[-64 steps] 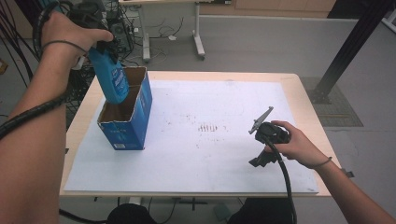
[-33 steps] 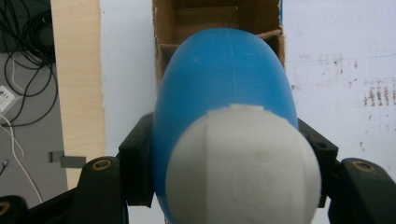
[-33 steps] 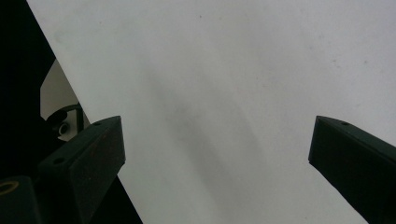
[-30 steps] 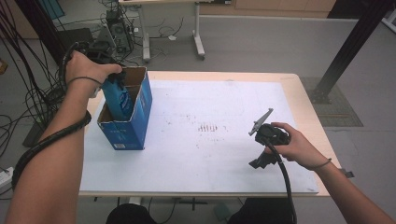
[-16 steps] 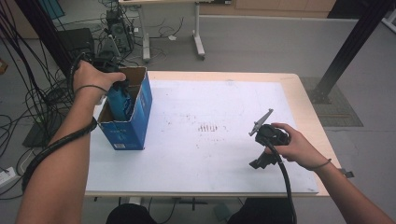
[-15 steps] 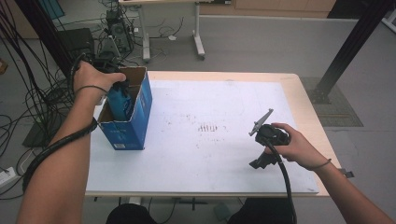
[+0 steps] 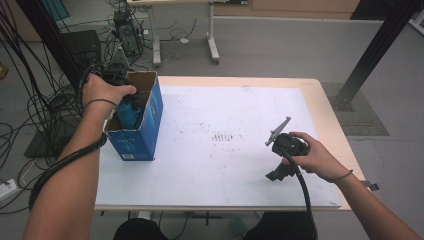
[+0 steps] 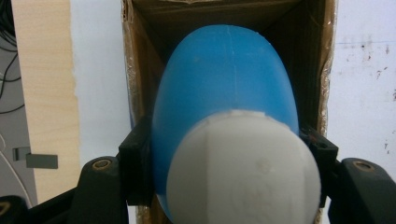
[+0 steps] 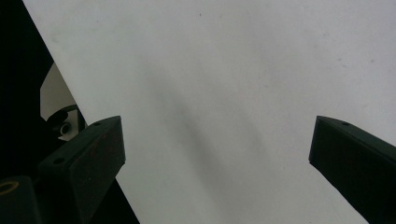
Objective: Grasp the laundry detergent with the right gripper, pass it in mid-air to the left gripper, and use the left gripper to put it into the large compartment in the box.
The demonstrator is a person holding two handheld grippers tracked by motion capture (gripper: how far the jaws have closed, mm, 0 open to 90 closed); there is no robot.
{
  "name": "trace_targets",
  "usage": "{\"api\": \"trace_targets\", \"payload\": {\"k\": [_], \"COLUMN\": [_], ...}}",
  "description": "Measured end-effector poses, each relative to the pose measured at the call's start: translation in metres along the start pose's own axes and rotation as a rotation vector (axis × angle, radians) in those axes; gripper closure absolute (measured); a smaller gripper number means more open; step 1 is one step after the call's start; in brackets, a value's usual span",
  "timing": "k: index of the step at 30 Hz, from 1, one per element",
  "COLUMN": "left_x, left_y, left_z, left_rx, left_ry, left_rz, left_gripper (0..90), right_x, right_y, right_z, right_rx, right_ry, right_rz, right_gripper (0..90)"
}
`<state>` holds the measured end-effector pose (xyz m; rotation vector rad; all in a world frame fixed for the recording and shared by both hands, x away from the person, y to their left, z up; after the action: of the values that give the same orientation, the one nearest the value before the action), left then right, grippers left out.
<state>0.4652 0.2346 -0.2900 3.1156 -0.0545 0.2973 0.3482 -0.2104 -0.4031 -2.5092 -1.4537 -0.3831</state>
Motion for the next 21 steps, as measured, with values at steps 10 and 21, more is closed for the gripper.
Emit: {"api": "trace_targets", "payload": {"k": [10, 21], "left_x": [-0.006, -0.011], "left_y": [0.002, 0.002], "left_z": [0.012, 0.021], "left_rx": [0.001, 0.004], "left_ry": [0.001, 0.003], "left_rz": [-0.019, -0.026], "left_gripper": [37.7, 37.6], "right_x": [-0.001, -0.002], "right_y": [-0.001, -0.002], "right_z": [-0.001, -0.002], "right_rx": [-0.002, -0.002], "right_ry": [0.003, 0.007], "right_rz": [-0.001, 0.002], "right_gripper": [3.6, 3.6]}}
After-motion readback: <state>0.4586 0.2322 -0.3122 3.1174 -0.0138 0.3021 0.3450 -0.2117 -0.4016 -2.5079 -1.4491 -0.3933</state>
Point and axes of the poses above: each handheld gripper's, and its own axes: z roughly forward along the jaws, x roughly out of its top, y roughly to its right, the point moved 5 cm from there along z, roughly forward along the jaws, and after that the axes turned 1 degree about y, right-handed, at the moved point
